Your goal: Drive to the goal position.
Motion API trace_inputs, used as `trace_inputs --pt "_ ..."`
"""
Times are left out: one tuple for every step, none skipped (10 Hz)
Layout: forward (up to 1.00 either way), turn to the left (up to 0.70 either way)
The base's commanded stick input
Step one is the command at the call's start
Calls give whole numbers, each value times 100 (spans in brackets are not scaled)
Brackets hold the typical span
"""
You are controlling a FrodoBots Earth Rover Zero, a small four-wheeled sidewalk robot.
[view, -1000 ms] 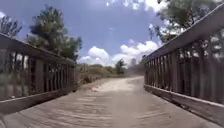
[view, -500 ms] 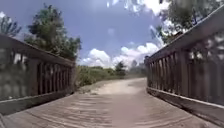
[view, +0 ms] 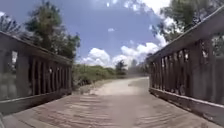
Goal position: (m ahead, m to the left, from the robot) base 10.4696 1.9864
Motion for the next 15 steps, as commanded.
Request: trace_inputs --pt "45 0" --pt "45 0" --pt "45 0" --pt "45 0" --pt "45 0" --pt "45 0" --pt "45 0" --pt "45 0" --pt "45 0" --pt "45 0" --pt "45 0" --pt "45 0" --pt "45 0" --pt "45 0" --pt "45 0"
